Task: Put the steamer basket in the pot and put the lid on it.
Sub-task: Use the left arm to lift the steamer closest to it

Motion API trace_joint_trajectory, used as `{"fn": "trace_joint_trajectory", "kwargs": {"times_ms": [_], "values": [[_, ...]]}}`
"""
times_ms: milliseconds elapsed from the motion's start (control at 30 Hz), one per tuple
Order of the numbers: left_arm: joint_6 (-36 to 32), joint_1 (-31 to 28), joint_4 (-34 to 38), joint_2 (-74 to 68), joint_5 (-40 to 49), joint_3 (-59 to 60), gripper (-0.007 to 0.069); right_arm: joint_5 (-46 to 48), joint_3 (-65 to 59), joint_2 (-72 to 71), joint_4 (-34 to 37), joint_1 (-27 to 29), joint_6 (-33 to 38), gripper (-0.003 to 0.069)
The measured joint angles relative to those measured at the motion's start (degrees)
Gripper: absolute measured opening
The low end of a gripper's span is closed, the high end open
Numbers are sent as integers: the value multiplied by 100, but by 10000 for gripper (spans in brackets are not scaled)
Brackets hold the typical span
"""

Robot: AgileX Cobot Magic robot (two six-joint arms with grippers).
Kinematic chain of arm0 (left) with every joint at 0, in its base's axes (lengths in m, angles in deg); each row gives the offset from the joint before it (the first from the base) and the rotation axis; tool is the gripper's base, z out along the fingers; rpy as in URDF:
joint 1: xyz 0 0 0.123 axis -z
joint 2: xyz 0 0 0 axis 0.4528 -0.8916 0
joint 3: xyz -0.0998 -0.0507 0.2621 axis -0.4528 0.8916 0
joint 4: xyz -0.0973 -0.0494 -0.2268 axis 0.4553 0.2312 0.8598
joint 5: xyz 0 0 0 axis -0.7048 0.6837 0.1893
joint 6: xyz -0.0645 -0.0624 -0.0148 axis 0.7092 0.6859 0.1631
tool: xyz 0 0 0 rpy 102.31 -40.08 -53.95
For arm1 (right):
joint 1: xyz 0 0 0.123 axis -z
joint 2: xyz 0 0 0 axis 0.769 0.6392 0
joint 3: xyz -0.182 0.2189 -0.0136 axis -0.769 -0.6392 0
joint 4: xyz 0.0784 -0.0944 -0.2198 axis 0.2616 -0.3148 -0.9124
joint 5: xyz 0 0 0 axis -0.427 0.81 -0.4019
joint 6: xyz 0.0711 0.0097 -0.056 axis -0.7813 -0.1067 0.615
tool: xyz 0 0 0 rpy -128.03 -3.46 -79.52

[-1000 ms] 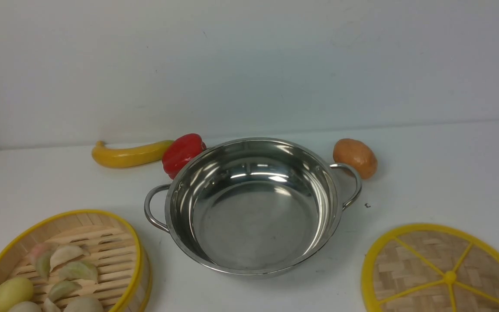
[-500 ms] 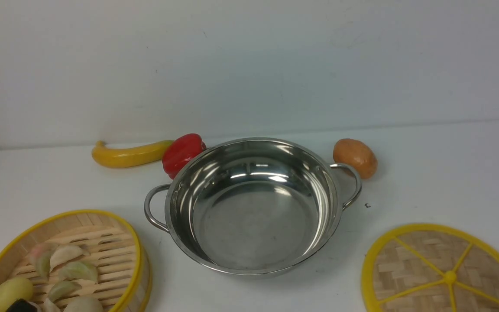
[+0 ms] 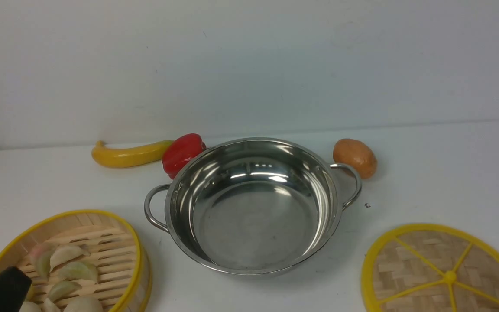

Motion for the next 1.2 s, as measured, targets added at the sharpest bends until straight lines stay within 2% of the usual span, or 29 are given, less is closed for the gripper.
{"fn": "trace_joint_trajectory", "kwargs": {"times_ms": [133, 300, 400, 467, 567, 600, 700, 900, 1133, 1200], "values": [[30, 0, -840, -992, 1236, -1152, 322, 0, 0, 0, 0, 0, 0, 241], [562, 0, -1958, -2530, 3329, -2946, 322, 0, 0, 0, 0, 0, 0, 241], [661, 0, -2278, -3010, 3784, -3416, 322, 0, 0, 0, 0, 0, 0, 241], [673, 0, -2808, -3607, 4174, -4072, 322, 0, 0, 0, 0, 0, 0, 241], [609, 0, -3404, -4120, 4301, -4504, 322, 0, 0, 0, 0, 0, 0, 241], [609, 0, -3850, -4537, 4308, -4762, 322, 0, 0, 0, 0, 0, 0, 241], [360, 0, -4205, -5166, 4308, -4989, 322, 0, 0, 0, 0, 0, 0, 241], [-576, 0, -4485, -6328, 4302, -5078, 322, 0, 0, 0, 0, 0, 0, 241], [-703, 0, -4456, -7271, 3860, -5078, 322, 0, 0, 0, 0, 0, 0, 241], [-418, -96, -4538, -7534, 3717, -5096, 322, 0, 0, 0, 0, 0, 0, 241]]}}
